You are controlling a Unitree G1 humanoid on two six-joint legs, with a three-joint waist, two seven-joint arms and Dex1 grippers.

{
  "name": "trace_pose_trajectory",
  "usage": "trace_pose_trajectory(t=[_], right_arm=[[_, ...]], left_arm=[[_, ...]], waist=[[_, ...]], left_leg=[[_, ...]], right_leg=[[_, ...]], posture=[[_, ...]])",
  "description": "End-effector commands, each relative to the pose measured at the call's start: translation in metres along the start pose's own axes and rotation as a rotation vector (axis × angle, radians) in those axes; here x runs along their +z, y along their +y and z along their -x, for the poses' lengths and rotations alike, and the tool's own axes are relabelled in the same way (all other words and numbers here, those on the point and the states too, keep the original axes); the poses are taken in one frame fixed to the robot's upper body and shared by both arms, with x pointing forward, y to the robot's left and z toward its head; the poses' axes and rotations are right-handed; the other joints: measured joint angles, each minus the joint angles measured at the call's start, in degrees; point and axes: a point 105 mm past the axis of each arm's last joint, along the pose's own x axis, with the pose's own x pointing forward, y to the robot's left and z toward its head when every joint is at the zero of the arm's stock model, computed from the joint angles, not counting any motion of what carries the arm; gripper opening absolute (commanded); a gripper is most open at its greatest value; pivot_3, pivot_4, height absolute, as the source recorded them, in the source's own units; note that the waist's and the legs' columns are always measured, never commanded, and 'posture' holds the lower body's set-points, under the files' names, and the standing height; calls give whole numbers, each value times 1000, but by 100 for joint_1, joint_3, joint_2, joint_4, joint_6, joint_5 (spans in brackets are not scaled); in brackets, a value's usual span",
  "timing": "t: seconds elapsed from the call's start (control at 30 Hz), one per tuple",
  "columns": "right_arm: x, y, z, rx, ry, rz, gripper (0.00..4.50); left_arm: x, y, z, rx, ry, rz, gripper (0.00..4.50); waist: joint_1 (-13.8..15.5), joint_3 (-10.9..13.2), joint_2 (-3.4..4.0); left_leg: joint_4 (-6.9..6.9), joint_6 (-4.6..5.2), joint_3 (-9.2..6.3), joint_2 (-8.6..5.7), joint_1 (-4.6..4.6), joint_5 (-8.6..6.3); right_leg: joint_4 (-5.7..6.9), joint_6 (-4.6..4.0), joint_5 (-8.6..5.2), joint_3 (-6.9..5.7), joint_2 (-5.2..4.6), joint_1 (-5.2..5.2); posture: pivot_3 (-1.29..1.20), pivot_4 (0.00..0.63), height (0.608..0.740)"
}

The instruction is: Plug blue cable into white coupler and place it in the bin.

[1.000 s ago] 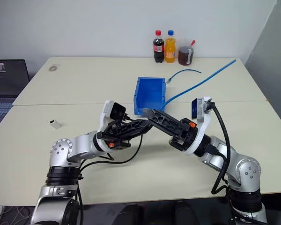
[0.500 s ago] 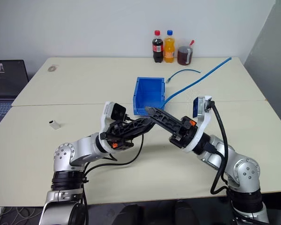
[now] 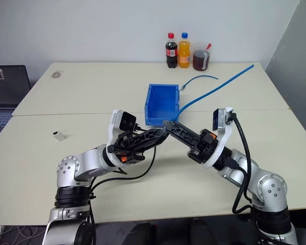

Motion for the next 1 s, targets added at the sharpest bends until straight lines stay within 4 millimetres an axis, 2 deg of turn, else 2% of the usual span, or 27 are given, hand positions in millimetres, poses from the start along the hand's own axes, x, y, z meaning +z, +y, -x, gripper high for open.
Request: trace_pose_trajectory(t=[0.03, 0.07, 0.23, 0.37, 0.47, 0.5, 0.53, 0.57, 0.67, 0.77, 0.9, 1.0], right_arm=[[5, 7, -1, 33, -13, 9, 269], [6, 7, -2, 34, -12, 11, 269], [8, 7, -2, 30, 2, 23, 269], [6, 6, -2, 24, 28, 36, 269], [7, 2, -5, 21, 59, 57, 269], [8, 1, -6, 22, 69, 63, 269], [9, -1, -7, 25, 79, 68, 269], [10, -2, -8, 28, 87, 72, 269], [12, -5, -11, 37, 112, 82, 269], [13, -9, -16, 53, 133, 80, 269], [16, -13, -22, 70, 159, 84, 269], [20, -14, -26, 77, 170, 93, 269]], left_arm=[[-12, -8, 6, 27, 66, -39, 1355], [-16, -8, 10, 58, 97, -44, 1658], [-33, -8, 33, 240, 231, -75, 2542], [-45, 11, 69, 515, 374, -217, 3328], [-44, 47, 137, 889, 700, -617, 3922], [-42, 52, 158, 965, 824, -752, 4115], [-34, 55, 172, 1038, 864, -872, 4336], [-23, 57, 179, 1113, 844, -974, 4481], [12, 55, 192, 1380, 609, -1219, 4481], [36, 41, 222, 1763, 309, -1374, 4481], [40, 27, 253, 2128, -36, -1345, 4481], [36, 27, 271, 2334, -271, -1225, 4481]], waist=[[-4, 0, 0], [-6, 0, 0], [-5, 1, 1], [-9, 3, 6], [-39, 2, -1], [-38, 0, 18], [-31, -1, 26], [-1, -9, 38], [34, -16, 49], [39, -15, 39], [8, -14, 14], [4, -13, 9]], left_leg=[[-1, 0, 0, 0, 0, 0], [-1, 0, -1, 1, 0, 0], [-6, 0, -3, 3, 1, 0], [-12, 0, 5, 2, 2, 0], [-40, -1, 29, 1, 4, 1], [-86, -28, 49, 0, 19, 17], [-112, -30, 59, 2, 25, 25], [-120, -30, 66, 3, 23, 25], [-136, -28, 54, 24, 6, 26], [-137, -27, 33, 31, -19, 26], [-129, -27, 20, 38, -21, 26], [-121, -27, 37, 34, -17, 26]], right_leg=[[0, 0, 0, 2, 0, 0], [0, 0, 0, 2, 0, 0], [-1, -2, -3, 3, 0, -2], [-13, -5, -6, 7, 0, -3], [-15, -22, -8, 11, 1, -29], [-24, -33, -2, 26, 2, -36], [-37, -43, -2, 35, -1, -41], [-39, -45, 0, 37, -1, -50], [-59, -48, 4, 35, -19, -59], [-63, -42, 7, 28, -21, -76], [-54, -34, 18, 15, -14, -74], [-46, -29, 28, 12, -12, -75]], posture=[[0, 150, 740], [0, 150, 740], [0, 150, 740], [0, 150, 740], [0, 150, 740], [0, 150, 740], [0, 150, 740], [0, 150, 740], [0, 150, 740], [0, 150, 740], [0, 150, 740], [0, 150, 740]])
